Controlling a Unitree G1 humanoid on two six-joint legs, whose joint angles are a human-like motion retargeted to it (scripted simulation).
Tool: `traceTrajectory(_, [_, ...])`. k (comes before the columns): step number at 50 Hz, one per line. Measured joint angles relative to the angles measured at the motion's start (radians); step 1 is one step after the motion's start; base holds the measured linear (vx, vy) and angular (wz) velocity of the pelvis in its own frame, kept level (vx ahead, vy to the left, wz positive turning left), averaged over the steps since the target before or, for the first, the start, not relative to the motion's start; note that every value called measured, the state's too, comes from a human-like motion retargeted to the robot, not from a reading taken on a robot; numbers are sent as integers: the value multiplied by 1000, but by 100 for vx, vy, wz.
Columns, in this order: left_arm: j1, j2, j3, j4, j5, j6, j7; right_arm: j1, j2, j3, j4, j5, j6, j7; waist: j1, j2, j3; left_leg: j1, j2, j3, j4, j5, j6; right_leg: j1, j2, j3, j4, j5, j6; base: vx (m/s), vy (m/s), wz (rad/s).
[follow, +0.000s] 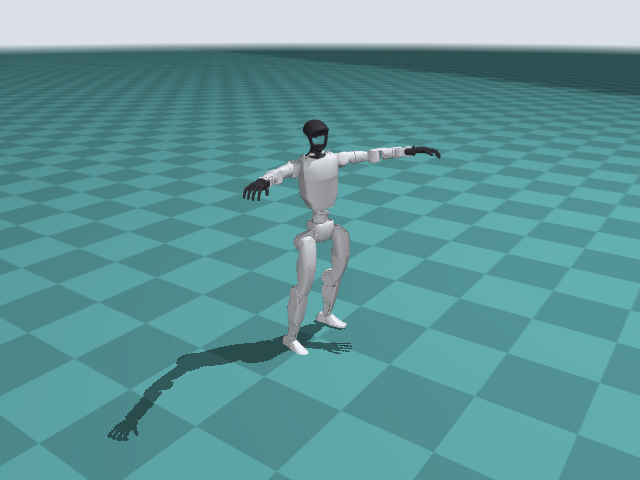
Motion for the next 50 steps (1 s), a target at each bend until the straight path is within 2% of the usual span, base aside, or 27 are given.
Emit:
traceTrajectory(8, [-185,-52,-171,-9,19,-3,-4,238,-126,-185,42,25,17,47,-199,60,-4,30,14,196,12,-3,4,-53,59,187,-41,46,3,0,-6,-129])
traceTrajectory(17, [-308,-131,-268,-21,58,17,-3,617,-242,-536,145,134,54,100,-409,118,-7,47,20,389,46,-5,25,-93,109,373,-108,110,19,2,-7,-118])
traceTrajectory(20, [-348,-153,-287,-33,61,76,5,741,-255,-641,176,201,85,118,-486,138,9,58,31,447,32,5,4,-104,145,414,-130,155,23,5,-16,-97])
traceTrajectory(33, [-533,-286,-505,-68,11,76,48,1222,-253,-1087,231,325,103,107,-820,175,74,73,10,579,14,27,12,-156,198,540,-127,192,23,0,-3,-62])
traceTrajectory(40, [-664,-372,-617,-81,-17,77,49,1400,-223,-1271,216,348,113,113,-875,187,104,72,-2,606,-1,33,11,-178,213,567,-114,195,23,0,0,-24])
traceTrajectory(50, [-766,-437,-692,-74,-23,77,36,1523,-169,-1398,154,347,117,121,-785,206,101,64,5,550,0,29,8,-171,199,517,-102,173,23,0,0,25])
